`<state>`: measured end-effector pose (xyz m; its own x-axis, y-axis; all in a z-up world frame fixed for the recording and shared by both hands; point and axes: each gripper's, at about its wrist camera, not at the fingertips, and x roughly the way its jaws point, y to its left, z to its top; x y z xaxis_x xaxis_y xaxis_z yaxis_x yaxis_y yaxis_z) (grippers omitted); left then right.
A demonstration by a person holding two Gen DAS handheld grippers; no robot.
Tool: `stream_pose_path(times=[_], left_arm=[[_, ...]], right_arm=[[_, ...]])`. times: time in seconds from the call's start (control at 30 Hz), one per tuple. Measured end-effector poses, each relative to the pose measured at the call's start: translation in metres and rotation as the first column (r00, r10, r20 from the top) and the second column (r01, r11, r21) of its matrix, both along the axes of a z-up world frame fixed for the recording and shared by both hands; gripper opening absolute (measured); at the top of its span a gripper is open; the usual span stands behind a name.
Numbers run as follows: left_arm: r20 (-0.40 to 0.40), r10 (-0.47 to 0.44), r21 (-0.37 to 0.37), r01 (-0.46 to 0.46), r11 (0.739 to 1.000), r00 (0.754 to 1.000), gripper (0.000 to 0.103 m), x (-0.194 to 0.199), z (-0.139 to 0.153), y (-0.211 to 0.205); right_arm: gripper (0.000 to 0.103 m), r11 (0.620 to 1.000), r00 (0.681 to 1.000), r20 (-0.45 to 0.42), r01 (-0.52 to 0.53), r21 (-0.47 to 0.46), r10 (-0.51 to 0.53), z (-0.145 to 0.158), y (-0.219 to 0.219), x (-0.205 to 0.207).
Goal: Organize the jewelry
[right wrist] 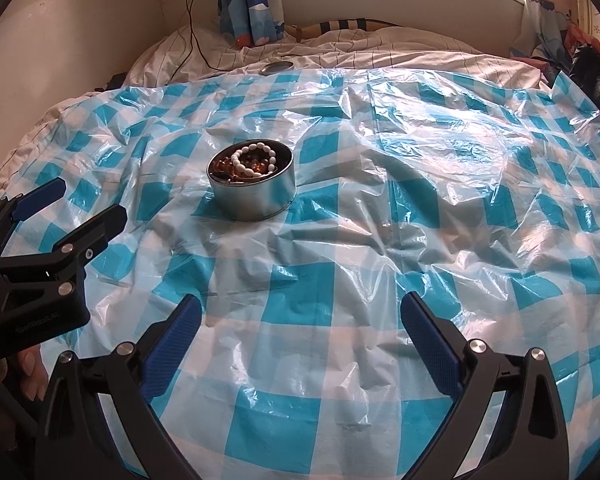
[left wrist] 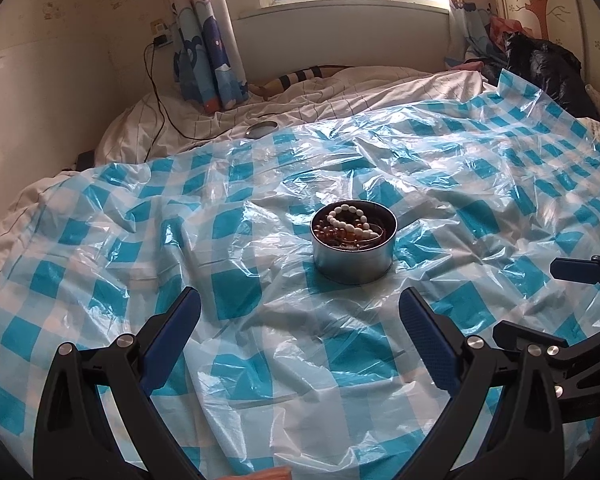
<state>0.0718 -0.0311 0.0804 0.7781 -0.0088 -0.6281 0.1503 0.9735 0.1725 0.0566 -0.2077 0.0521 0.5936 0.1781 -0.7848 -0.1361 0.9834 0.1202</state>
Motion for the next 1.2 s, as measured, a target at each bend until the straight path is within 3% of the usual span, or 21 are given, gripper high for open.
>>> stream_pose_path(times=[1.2], left_arm=[[-0.053, 0.017, -0.044, -0.019, 0.999, 0.998, 0.095, 0.006, -0.012, 0.010]], right_arm=[[0.096, 1.000, 0.999, -0.034, 0.014, -0.011, -0.014, -0.010, -0.004, 0.009]])
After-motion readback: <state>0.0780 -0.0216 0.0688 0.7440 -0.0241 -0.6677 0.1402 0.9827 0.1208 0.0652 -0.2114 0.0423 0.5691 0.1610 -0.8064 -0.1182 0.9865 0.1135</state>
